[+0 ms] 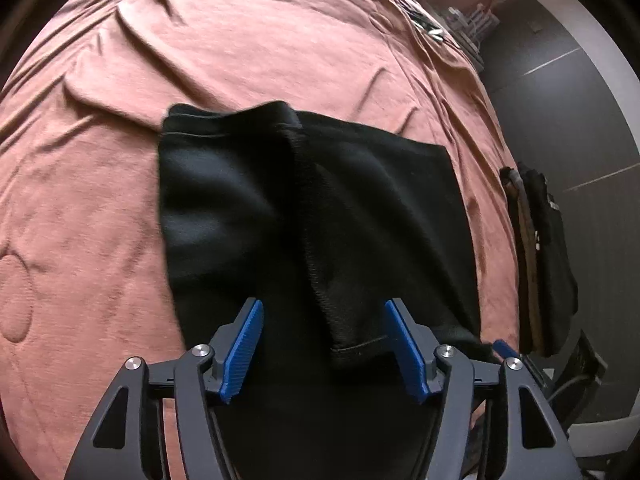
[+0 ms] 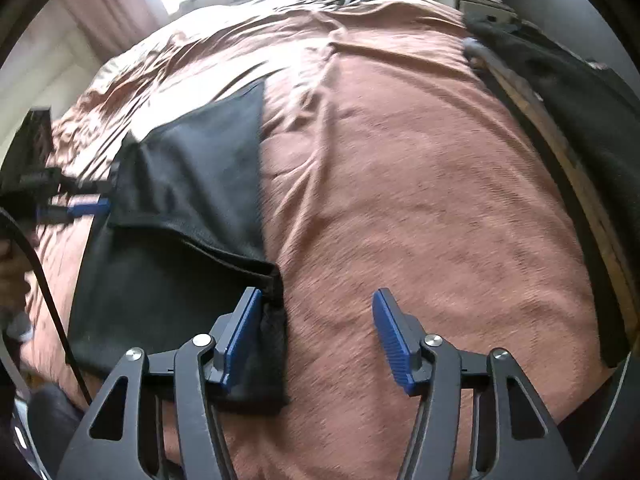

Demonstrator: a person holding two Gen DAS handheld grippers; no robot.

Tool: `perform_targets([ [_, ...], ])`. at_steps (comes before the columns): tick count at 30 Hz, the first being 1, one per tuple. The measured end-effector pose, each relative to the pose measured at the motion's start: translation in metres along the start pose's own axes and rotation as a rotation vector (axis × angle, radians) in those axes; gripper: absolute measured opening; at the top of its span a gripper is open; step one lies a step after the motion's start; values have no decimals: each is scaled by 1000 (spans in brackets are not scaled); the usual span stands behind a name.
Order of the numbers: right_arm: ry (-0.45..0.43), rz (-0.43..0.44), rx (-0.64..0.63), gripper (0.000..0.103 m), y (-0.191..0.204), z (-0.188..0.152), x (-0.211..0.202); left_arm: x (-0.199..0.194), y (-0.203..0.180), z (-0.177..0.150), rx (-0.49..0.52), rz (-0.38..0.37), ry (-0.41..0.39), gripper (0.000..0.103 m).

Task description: Fold small clothes

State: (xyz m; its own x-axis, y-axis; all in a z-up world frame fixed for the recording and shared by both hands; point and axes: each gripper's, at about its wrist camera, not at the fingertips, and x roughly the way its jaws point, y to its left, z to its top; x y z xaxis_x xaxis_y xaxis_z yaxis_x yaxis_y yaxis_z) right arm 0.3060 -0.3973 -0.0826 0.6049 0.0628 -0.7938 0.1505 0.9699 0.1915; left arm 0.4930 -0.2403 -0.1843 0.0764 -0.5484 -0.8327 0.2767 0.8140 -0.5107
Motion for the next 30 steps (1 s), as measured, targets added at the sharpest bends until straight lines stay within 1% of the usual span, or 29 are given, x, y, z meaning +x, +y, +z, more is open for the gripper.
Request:
perform_targets([
  [3,-11,15,13,53,-2,0,-5,5,-7,0,4,-11,3,66],
  [7,-14,64,4,53,-3,-6,-13,11,-13,5,-6,-40,3,66],
  [10,1,112,-4,53,-4,-11,-17,16,-19,10,-10,-63,0,67],
  [12,18,126,-21,53,-1,-14,-15,17,-23,14,-6,-74,-5,67],
  [16,38,112,-43,53,1,-13,-6,22,-31,26,-9,-104,-17,67],
  [25,40,98,-25,53,-3,0,6,35,-52,68,19,-124,-55,67],
  [30,34,82,-14,53,-5,6,14,47,-60,86,29,-116,-64,67],
])
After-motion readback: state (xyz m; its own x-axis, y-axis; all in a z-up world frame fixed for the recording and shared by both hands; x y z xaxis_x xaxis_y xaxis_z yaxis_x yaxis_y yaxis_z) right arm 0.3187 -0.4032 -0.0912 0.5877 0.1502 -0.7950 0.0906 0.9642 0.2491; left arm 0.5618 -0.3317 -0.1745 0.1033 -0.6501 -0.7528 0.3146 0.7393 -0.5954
